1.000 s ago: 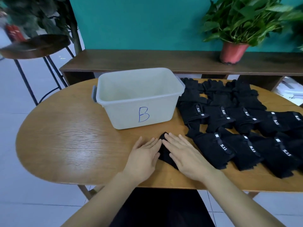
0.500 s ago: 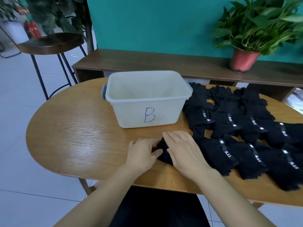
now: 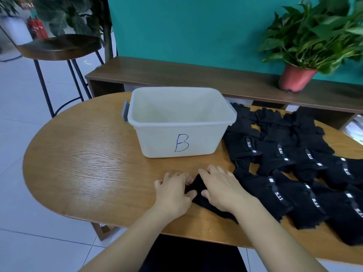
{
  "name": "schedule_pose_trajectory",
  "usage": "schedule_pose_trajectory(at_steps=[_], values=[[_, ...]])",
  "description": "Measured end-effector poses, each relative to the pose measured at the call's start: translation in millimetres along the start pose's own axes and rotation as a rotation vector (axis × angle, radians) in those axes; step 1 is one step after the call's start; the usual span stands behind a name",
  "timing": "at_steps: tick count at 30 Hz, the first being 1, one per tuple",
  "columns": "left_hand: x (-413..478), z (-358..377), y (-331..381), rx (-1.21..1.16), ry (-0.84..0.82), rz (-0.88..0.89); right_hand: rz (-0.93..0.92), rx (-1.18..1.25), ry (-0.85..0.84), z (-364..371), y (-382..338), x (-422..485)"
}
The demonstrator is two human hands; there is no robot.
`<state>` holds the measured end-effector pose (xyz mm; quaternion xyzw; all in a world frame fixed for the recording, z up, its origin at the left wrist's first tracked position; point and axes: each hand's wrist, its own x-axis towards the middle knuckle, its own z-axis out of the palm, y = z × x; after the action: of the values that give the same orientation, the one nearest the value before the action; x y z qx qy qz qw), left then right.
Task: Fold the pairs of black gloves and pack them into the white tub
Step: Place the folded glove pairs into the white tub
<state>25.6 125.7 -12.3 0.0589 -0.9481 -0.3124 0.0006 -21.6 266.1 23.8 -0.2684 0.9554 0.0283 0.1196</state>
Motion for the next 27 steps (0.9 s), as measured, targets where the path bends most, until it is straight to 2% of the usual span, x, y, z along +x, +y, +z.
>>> schedule_pose_trajectory(at_steps=[9, 16, 27], values=[[-8, 2, -5, -0.155, 0.056, 0.07, -0.015, 0.053, 0.045, 2, 0, -8], [-13, 7, -10, -0.244, 0.111, 0.188, -0.025, 0.037, 0.019, -4, 6, -7], [-17, 3, -6, -0.266, 0.102, 0.154, -0.097, 0.089, 0.034, -9, 11, -11]])
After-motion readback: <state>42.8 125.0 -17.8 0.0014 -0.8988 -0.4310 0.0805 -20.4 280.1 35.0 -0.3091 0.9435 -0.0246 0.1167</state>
